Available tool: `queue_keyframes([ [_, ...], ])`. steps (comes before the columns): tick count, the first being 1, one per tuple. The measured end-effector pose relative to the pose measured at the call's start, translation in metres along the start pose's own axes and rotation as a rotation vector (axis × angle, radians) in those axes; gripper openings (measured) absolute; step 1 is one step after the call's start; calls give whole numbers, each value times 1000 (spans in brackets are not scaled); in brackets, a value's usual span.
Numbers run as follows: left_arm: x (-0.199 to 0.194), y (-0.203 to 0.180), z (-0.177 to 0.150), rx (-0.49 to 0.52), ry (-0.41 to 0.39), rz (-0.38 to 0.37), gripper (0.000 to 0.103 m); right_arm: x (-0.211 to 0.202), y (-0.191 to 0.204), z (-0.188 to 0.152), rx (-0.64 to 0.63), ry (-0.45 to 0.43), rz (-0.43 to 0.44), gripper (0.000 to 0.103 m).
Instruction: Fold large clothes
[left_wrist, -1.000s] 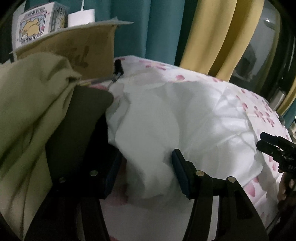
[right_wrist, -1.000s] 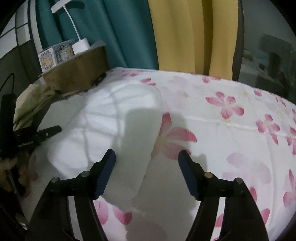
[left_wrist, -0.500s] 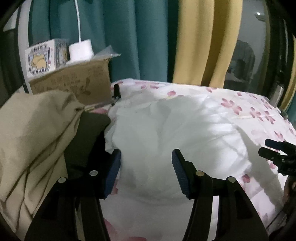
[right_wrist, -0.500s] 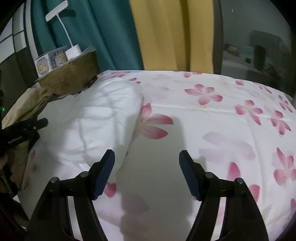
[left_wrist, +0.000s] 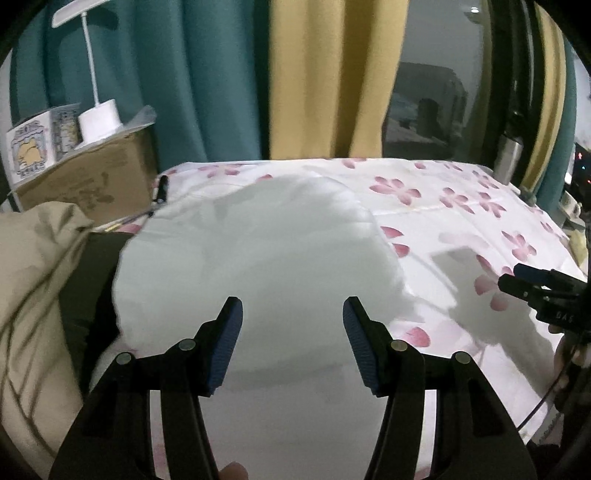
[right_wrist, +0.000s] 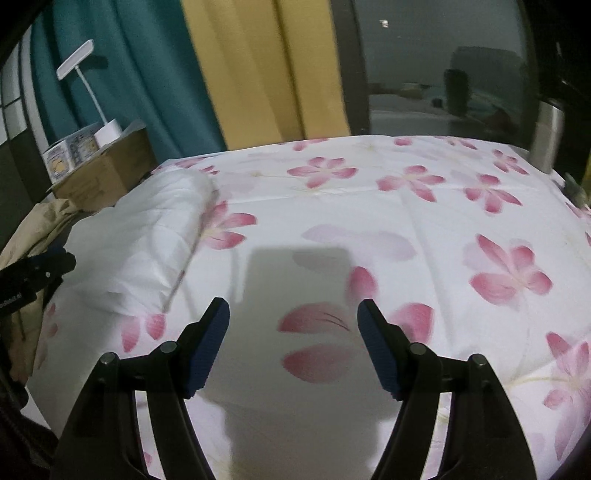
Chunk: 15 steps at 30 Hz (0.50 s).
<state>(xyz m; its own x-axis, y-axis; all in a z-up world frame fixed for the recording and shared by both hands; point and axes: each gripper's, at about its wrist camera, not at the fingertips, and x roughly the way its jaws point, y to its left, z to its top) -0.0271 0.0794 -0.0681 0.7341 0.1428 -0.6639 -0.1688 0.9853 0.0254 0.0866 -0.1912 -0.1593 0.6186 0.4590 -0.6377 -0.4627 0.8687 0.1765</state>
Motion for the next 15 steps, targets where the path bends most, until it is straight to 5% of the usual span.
queue_keyframes([
  [15,15,-62,5,80,-12,52,66,-48,-53,-11,77,-62,-112,72],
])
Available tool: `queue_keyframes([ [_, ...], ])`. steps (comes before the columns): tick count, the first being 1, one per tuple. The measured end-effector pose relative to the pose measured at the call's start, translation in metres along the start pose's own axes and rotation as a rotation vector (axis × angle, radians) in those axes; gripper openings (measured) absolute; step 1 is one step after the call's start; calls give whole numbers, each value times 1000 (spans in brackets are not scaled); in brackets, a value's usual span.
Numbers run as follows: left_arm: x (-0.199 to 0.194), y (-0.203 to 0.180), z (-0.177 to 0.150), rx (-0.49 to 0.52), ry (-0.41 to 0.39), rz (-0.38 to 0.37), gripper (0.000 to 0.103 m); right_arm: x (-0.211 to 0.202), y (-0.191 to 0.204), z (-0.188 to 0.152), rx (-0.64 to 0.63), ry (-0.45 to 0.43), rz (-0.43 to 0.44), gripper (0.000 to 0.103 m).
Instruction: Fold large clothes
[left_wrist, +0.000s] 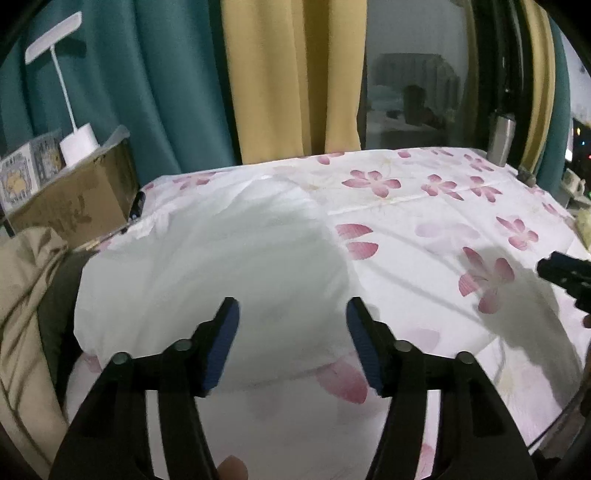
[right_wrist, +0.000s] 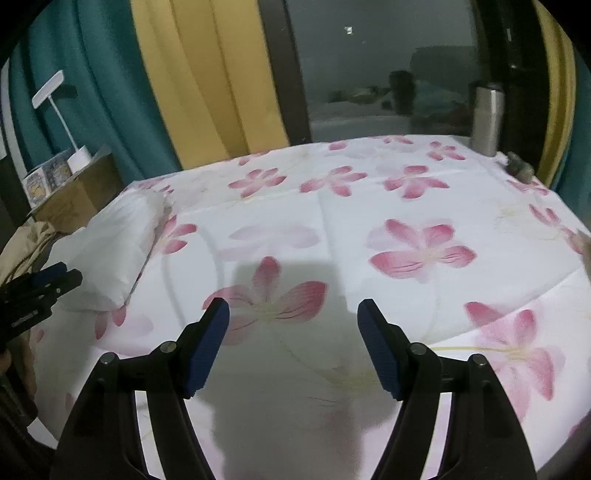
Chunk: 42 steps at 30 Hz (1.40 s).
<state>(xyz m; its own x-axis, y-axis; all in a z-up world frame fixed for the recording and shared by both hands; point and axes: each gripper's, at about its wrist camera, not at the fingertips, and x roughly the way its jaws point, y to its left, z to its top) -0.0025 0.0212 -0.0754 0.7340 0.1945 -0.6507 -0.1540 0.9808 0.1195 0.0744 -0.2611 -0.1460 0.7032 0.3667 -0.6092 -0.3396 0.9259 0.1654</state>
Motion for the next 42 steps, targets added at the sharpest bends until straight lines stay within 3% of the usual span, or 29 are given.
queue_keyframes([
  [18,-56,-41,51,31,-252,-58,66,-74,-22,29,-29,-161,-166,73],
  [25,-76,-54,56,76,-325,-34,66,-101,-17,35,-39,-231,-162,79],
  [32,-98,-49,60,53,-403,19,66,-127,-3,35,-64,-285,-151,83],
  [36,-115,-43,61,31,-466,16,66,-140,6,35,-89,-317,-159,96],
  [42,-144,-40,58,13,-548,-8,69,-160,18,37,-105,-379,-169,96],
])
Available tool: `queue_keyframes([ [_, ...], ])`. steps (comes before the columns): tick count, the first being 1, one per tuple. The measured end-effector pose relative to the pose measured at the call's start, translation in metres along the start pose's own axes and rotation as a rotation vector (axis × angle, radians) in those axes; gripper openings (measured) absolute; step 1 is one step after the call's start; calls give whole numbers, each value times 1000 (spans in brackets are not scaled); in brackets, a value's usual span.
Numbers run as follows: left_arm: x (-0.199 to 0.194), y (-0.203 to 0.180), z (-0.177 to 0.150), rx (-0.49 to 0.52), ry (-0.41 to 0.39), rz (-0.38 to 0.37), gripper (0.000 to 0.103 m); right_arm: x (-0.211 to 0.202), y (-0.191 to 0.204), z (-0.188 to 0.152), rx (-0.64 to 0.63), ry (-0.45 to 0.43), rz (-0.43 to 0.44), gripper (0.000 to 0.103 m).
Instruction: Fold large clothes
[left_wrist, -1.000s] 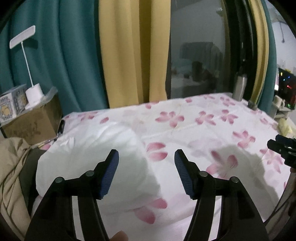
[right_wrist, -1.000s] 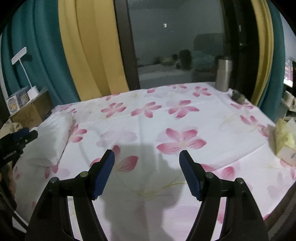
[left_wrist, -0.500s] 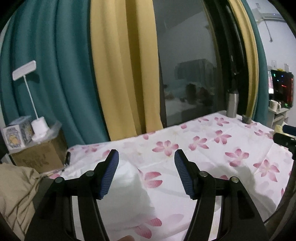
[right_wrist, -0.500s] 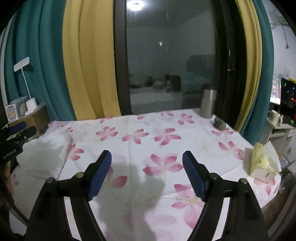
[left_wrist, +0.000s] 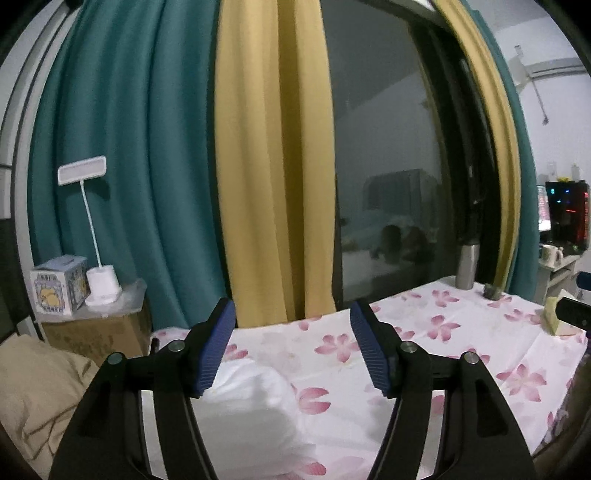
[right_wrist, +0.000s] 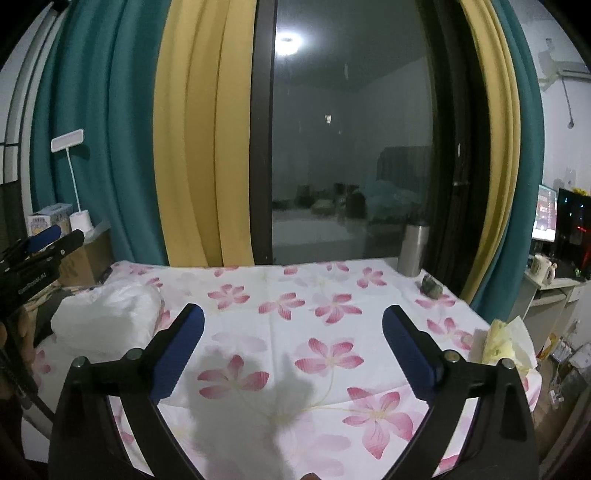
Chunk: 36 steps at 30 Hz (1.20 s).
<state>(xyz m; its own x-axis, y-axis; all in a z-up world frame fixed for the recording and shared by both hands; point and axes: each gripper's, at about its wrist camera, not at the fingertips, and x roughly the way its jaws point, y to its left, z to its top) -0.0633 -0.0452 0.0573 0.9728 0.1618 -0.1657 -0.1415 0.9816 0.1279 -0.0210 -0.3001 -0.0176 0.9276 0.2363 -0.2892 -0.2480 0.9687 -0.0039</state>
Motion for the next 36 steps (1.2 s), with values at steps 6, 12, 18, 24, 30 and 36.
queue_keyframes([
  [6,-20,6,7,-17,-41,-62,69,-18,8,4,-5,-67,27,97],
  [12,-26,15,-3,-64,-17,-95,69,-16,15,0,-5,-68,41,97],
  [18,-21,19,-17,-87,47,-113,69,-4,18,-8,12,-24,57,97],
  [24,-18,25,-24,-123,71,-124,69,2,16,-13,37,3,63,97],
  [30,-16,25,-24,-123,75,-129,69,5,14,-15,42,11,52,97],
  [36,-12,24,-26,-125,83,-132,69,6,13,-15,40,16,51,97],
])
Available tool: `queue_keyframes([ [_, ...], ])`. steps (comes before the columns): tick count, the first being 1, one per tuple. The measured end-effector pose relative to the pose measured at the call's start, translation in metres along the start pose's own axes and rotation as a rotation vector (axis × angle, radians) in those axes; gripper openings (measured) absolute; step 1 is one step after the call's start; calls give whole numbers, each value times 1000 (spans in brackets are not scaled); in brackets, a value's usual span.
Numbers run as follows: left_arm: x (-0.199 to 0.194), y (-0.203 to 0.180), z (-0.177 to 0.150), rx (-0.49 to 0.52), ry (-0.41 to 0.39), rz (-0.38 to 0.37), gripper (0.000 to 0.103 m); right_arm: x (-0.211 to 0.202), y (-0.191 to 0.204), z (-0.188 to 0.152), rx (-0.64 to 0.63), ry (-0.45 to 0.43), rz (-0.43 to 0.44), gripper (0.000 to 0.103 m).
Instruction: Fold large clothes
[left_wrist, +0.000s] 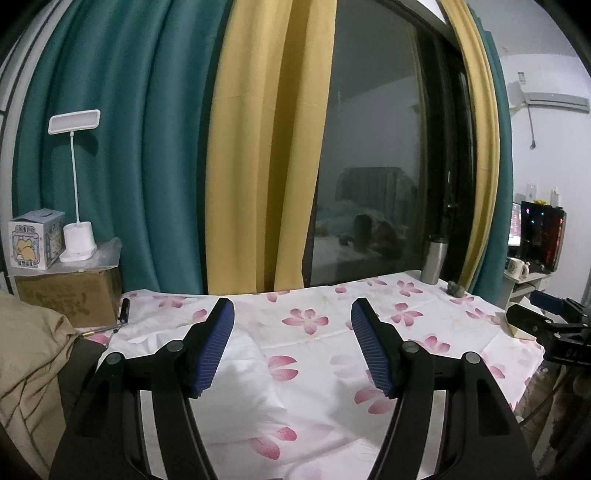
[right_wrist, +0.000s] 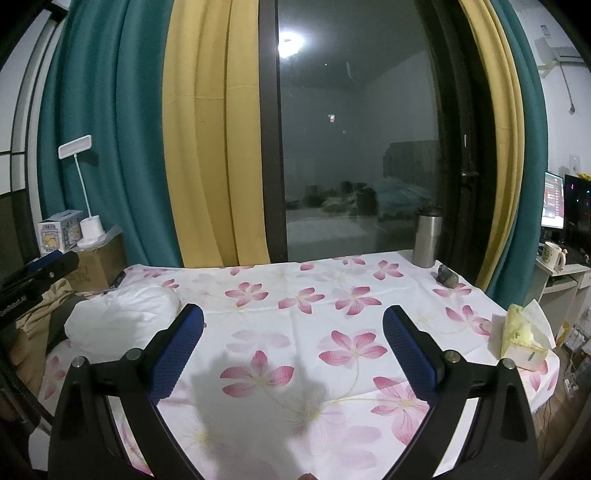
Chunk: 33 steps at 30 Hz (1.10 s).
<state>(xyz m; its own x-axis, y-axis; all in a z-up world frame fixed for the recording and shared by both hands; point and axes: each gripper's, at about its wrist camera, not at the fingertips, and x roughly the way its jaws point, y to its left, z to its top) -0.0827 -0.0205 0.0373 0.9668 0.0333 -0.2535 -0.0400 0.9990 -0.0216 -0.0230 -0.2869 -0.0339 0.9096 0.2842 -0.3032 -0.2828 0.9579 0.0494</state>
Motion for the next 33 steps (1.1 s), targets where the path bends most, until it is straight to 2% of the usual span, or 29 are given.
queue_keyframes([
  [22,-1,-7,-1,6,-1,16,69,4,-15,-5,28,5,-27,97],
  [33,3,-1,1,3,9,-8,69,4,-14,-5,24,16,-23,97],
])
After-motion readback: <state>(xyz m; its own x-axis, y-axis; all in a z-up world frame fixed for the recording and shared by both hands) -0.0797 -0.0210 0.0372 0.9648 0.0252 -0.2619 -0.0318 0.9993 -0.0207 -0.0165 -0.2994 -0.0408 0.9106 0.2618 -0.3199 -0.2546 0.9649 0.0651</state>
